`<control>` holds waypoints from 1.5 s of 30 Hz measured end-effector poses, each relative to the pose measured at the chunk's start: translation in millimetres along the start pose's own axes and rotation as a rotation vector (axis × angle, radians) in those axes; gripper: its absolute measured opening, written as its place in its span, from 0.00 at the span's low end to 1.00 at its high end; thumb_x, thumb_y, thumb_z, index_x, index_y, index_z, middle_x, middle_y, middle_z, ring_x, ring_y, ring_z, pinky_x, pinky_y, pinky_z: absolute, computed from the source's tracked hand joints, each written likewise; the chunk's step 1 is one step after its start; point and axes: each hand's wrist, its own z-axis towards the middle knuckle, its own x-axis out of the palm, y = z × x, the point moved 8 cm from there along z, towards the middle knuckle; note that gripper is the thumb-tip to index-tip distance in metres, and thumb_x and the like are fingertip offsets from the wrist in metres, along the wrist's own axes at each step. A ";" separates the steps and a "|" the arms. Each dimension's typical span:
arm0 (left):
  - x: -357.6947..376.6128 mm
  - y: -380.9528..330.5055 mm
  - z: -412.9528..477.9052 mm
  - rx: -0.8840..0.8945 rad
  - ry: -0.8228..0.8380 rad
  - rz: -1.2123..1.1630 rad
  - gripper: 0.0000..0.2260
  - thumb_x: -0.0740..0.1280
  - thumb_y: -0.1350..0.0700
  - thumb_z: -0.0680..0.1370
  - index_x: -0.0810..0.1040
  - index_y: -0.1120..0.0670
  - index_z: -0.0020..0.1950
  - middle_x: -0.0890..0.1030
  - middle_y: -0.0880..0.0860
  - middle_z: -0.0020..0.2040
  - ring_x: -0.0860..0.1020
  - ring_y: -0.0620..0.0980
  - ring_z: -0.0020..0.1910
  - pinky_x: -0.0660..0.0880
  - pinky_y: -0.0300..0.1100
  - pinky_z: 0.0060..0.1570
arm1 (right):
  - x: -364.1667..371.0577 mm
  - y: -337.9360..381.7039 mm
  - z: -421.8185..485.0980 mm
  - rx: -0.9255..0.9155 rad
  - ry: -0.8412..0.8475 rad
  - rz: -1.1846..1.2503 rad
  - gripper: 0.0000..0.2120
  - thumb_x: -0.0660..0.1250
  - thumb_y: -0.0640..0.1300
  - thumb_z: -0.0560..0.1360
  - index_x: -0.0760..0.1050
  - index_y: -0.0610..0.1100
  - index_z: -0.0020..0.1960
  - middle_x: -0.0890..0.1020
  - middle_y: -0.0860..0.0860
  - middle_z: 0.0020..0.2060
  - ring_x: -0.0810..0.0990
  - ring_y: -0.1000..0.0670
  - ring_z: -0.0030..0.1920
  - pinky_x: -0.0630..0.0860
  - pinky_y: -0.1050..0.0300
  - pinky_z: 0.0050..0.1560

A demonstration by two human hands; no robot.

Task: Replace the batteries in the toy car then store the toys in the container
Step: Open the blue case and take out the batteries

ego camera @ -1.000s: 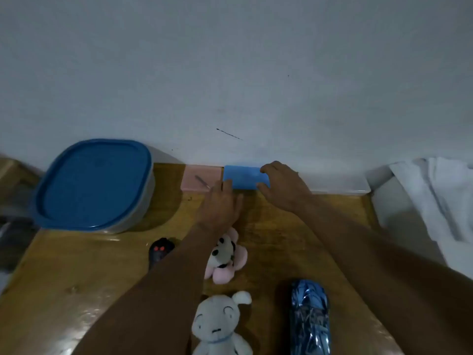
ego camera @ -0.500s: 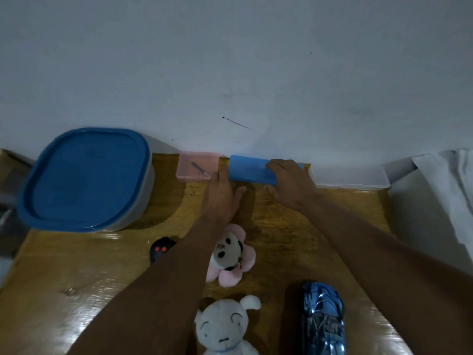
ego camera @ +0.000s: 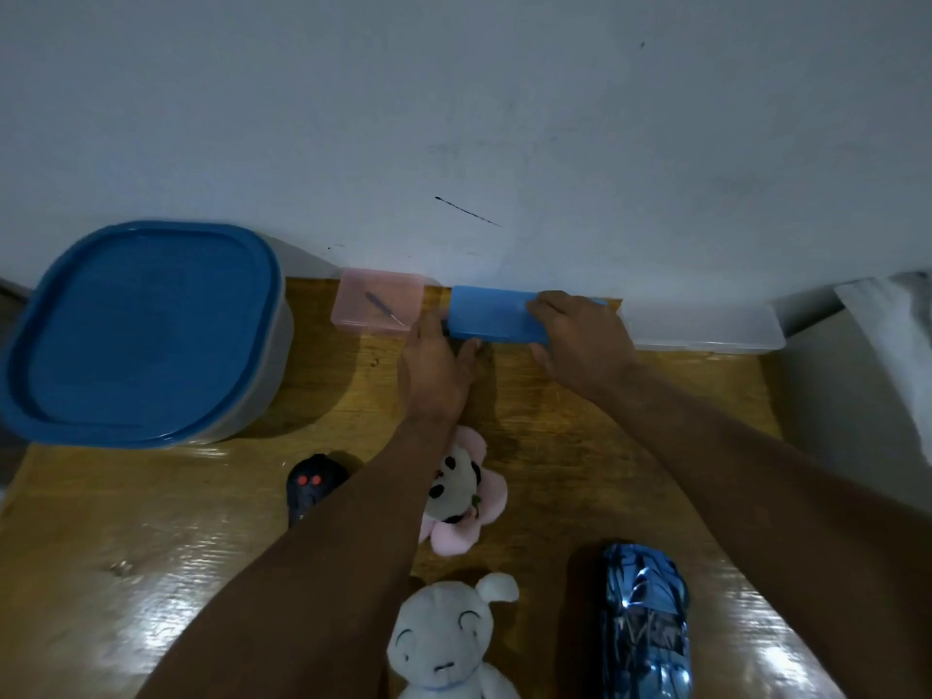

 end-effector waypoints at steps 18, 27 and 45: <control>-5.9 12.9 9.0 -0.084 -0.034 -0.161 0.15 0.78 0.51 0.66 0.85 0.52 0.52 0.83 0.52 0.46 0.81 0.49 0.44 0.79 0.43 0.44 | 25.0 10.1 14.6 -0.067 0.207 -0.474 0.25 0.81 0.43 0.54 0.81 0.32 0.47 0.82 0.37 0.39 0.81 0.40 0.31 0.74 0.54 0.21; -7.1 10.8 7.7 -0.087 -0.036 -0.084 0.16 0.78 0.51 0.67 0.85 0.54 0.52 0.83 0.52 0.48 0.80 0.50 0.46 0.76 0.42 0.43 | 6.4 19.8 17.4 -0.141 0.181 -0.357 0.20 0.58 0.38 0.78 0.65 0.30 0.68 0.73 0.36 0.62 0.76 0.36 0.57 0.75 0.45 0.53; -24.7 4.3 -7.1 -0.094 0.015 -0.136 0.12 0.72 0.51 0.74 0.85 0.54 0.55 0.86 0.52 0.43 0.79 0.44 0.40 0.63 0.23 0.32 | -47.1 -7.0 25.5 -0.125 0.037 0.102 0.11 0.60 0.45 0.78 0.78 0.42 0.54 0.79 0.43 0.46 0.77 0.43 0.48 0.73 0.50 0.47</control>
